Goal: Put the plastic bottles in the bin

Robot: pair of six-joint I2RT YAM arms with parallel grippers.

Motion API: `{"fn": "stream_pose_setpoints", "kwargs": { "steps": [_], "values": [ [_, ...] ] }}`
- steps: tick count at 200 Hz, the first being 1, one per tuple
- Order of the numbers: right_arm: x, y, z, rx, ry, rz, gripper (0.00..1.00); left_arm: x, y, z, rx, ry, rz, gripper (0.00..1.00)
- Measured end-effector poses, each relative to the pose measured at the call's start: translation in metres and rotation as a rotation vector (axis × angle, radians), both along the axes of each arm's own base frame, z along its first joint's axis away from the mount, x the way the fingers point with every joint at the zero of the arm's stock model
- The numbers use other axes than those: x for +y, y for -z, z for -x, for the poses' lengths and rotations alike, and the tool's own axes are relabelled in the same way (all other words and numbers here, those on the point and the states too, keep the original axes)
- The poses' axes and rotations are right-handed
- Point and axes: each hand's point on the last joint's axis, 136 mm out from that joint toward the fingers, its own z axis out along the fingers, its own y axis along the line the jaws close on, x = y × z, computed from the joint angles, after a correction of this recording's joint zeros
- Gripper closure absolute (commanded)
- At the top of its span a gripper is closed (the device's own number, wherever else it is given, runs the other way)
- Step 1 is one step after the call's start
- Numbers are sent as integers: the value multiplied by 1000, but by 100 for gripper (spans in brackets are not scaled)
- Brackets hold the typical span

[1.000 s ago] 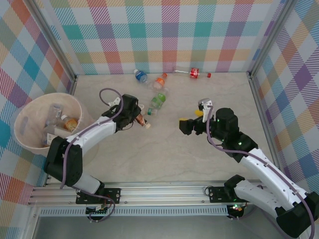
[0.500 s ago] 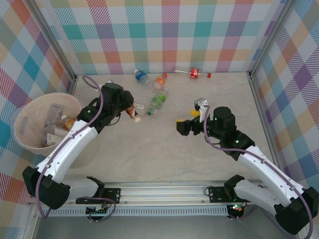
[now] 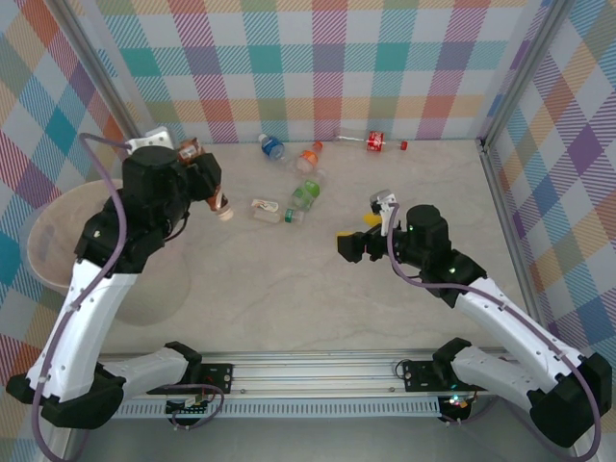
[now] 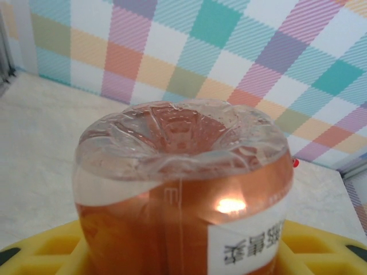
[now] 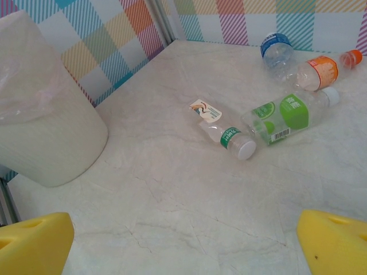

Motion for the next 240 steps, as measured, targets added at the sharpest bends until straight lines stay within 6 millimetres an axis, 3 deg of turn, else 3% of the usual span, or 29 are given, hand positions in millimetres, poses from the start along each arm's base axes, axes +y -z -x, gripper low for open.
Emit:
{"fn": "stream_pose_setpoints", "kwargs": {
  "steps": [68,96,135,153,193,221,240],
  "values": [
    [1,7,-3,17,5,14,0,66,-38,25,-79,-252,-224,45],
    [1,8,-4,17,9,17,0,104,-40,31,-47,-398,-290,45],
    [1,8,-4,15,8,18,0,168,-27,54,50,-621,-336,45],
    [1,7,-4,13,8,18,0,189,-9,67,116,-687,-331,47],
    [1,7,-4,6,5,21,0,192,45,79,277,-693,-302,39],
    [1,6,-4,-1,4,21,0,193,74,89,374,-715,-286,8],
    [1,5,-4,-4,2,22,0,193,77,97,378,-734,-263,3]
  ]
}}
